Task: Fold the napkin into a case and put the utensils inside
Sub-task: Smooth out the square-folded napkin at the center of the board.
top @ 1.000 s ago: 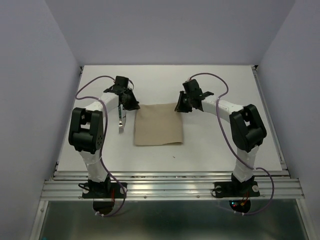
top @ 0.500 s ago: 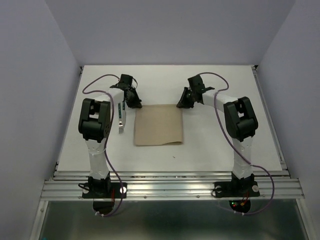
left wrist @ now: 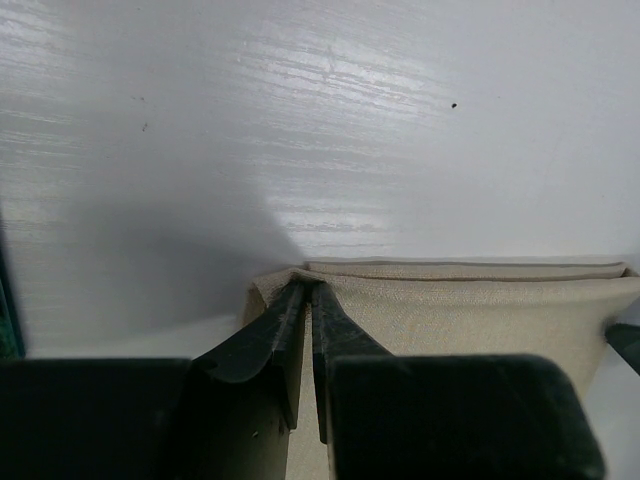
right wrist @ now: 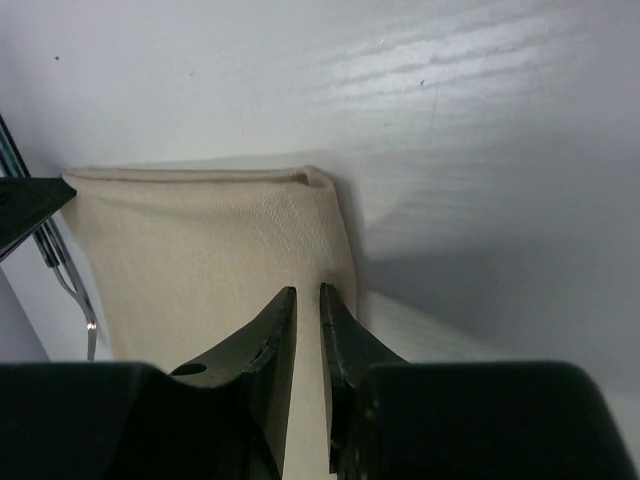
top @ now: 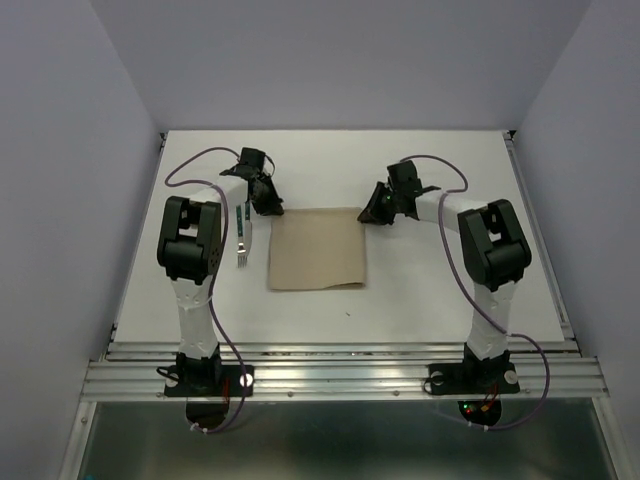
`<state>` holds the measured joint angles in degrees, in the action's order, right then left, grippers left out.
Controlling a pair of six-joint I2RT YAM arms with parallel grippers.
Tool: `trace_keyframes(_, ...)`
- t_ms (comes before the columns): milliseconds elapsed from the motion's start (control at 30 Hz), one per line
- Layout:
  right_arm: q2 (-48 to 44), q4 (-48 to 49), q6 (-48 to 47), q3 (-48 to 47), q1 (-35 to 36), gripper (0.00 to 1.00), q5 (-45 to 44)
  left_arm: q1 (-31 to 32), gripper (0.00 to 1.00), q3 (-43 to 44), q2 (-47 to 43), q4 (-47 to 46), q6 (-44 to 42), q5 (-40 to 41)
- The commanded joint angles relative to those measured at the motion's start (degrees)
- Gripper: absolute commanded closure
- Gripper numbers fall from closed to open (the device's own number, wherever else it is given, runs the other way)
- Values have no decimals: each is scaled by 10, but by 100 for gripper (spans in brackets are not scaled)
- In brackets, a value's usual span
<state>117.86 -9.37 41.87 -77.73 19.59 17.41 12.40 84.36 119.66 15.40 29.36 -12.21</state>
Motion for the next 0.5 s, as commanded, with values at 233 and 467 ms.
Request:
trace_keyframes(233, -114, 144, 47, 227, 44, 79, 70, 0, 81, -24, -8, 18, -9, 20)
trace_keyframes(467, -147, 132, 34, 261, 44, 79, 39, 0, 81, -31, -12, 20, -10, 22)
